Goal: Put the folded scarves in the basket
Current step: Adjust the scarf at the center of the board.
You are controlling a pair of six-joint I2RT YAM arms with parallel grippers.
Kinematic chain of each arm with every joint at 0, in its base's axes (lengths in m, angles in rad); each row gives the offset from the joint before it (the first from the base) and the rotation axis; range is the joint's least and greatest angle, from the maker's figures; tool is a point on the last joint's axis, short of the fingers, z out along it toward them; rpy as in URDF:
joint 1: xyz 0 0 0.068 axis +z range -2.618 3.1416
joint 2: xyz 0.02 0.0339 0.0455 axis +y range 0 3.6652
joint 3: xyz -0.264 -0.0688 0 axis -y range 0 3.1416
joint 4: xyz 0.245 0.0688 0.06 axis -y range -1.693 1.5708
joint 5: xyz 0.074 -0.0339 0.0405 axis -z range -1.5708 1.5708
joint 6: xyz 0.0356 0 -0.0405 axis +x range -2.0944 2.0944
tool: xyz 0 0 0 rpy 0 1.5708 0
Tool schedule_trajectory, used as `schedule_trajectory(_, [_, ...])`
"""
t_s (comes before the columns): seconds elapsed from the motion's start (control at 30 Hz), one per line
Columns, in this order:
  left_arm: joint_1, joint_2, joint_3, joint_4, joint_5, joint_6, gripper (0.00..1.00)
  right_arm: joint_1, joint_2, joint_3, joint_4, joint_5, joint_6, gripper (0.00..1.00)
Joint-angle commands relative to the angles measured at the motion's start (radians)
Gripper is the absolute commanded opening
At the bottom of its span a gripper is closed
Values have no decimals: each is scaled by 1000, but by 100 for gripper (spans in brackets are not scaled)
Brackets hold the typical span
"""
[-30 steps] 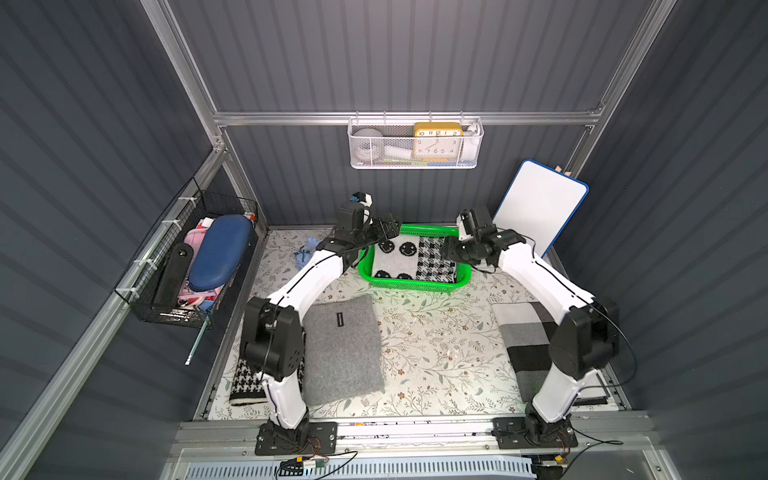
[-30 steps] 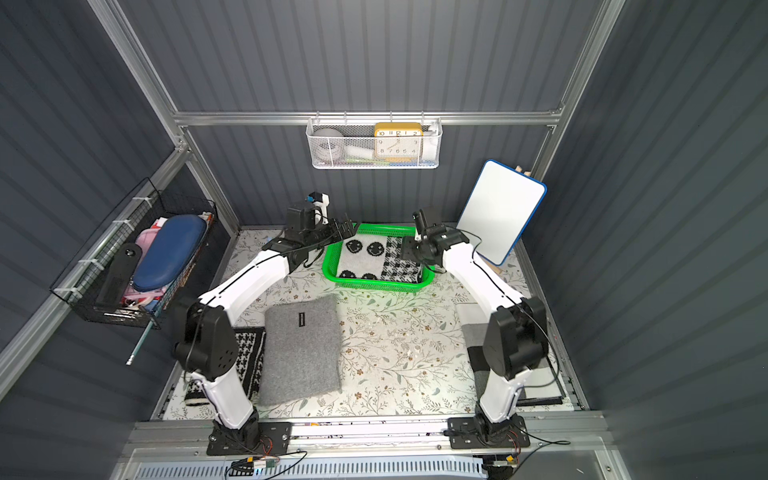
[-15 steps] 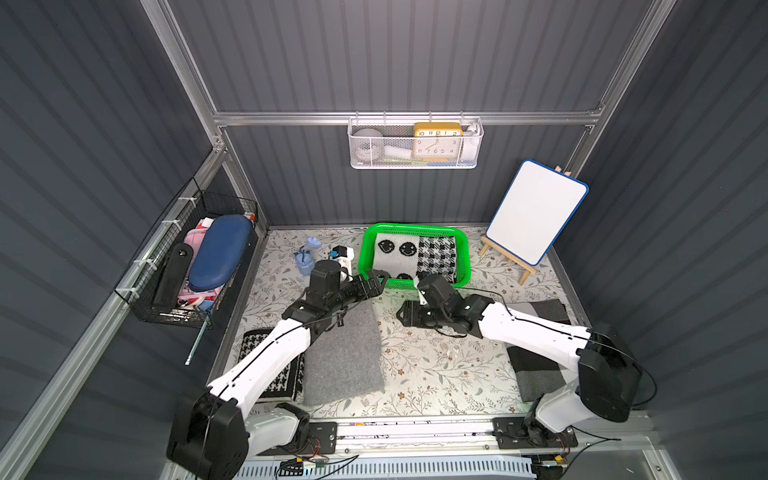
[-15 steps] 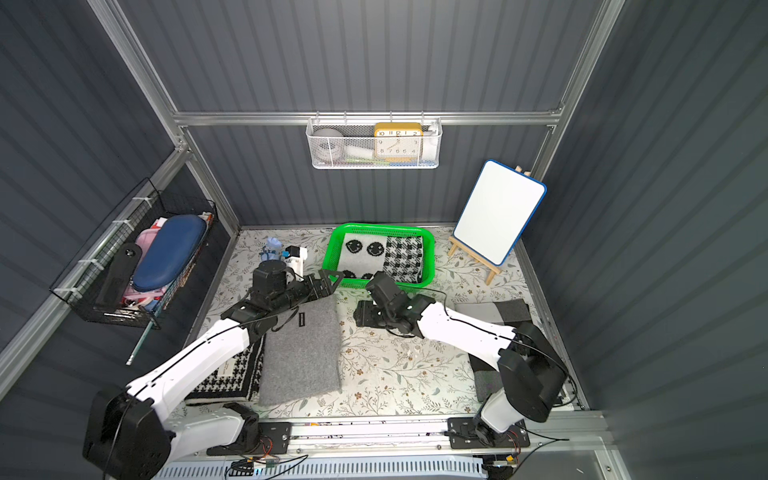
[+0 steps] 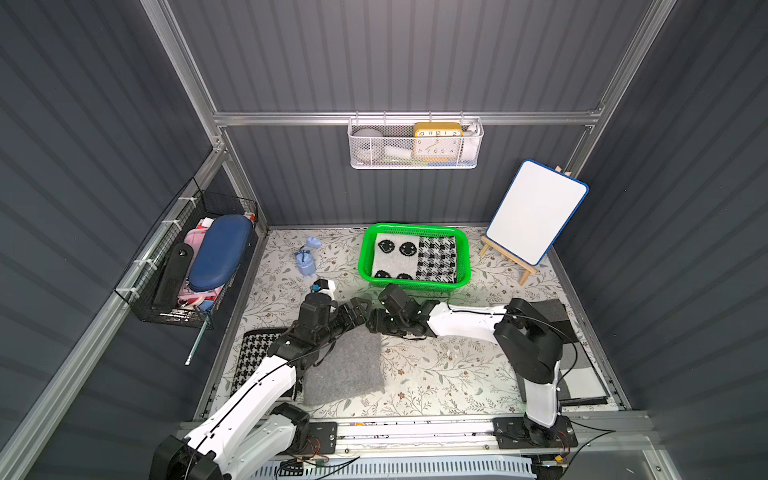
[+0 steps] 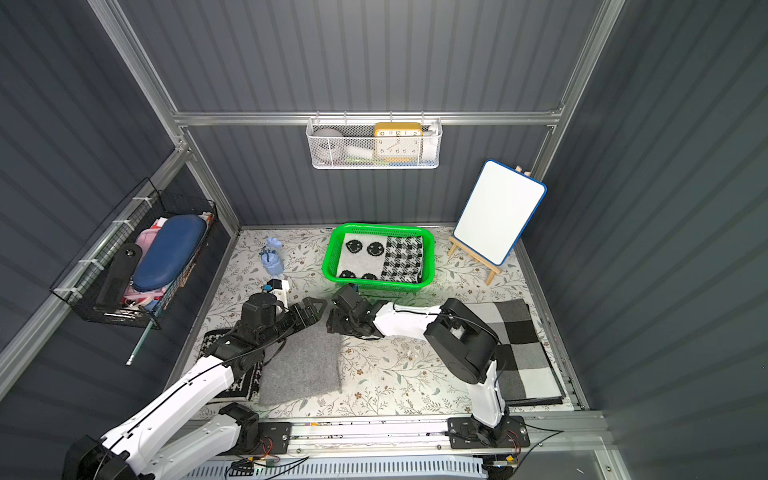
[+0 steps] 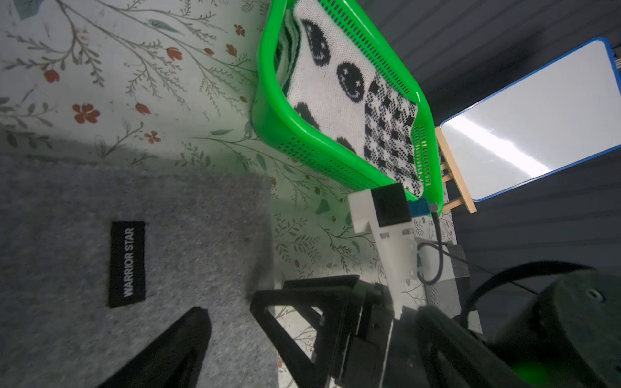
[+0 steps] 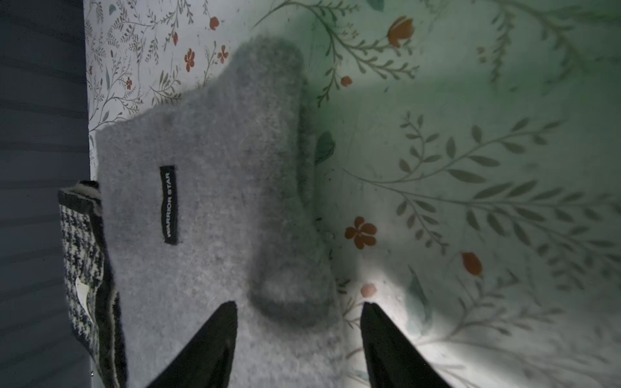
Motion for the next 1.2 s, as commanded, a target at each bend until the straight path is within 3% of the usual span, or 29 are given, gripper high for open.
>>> schedule_trajectory(0.0, [-3,-17,-2,-34,-36,-43,99,11,62,69,-10,-17,21,60])
schedule_trajectory(0.07, [-3,-18,6,-62,-61,-50,99,13,86,83,-8,-24,27,54])
schedule_trajectory(0.1, [-3,-20,7,-74,-72,-57,99,14,91,85,-7,-24,33,44])
schedule_trajectory(0.2, [-3,-23,-2,-64,-76,-58,99,18,67,56,-9,5,39,0])
schedule_trajectory(0.33, [-3,4,-11,54,49,40,99,16,-72,-85,-43,117,62,0])
schedule_trajectory(0.57, [-3,150,40,129,80,62,99,17,-465,-513,-175,286,224,0])
schedule_trajectory(0.6, [-3,171,40,148,94,59,99,18,-526,-571,-194,303,253,3])
schedule_trajectory(0.77, [-4,251,46,190,101,50,99,21,-884,-798,-330,396,373,56])
schedule_trajectory(0.97, [-3,297,74,117,76,46,99,-1,-1093,-797,-472,595,283,66])
schedule_trajectory(1.07, [-3,286,75,53,86,46,99,-87,-1078,-743,-446,540,166,67])
schedule_trajectory(1.17, [-3,259,61,-13,109,44,99,-187,-1001,-696,-363,410,61,65])
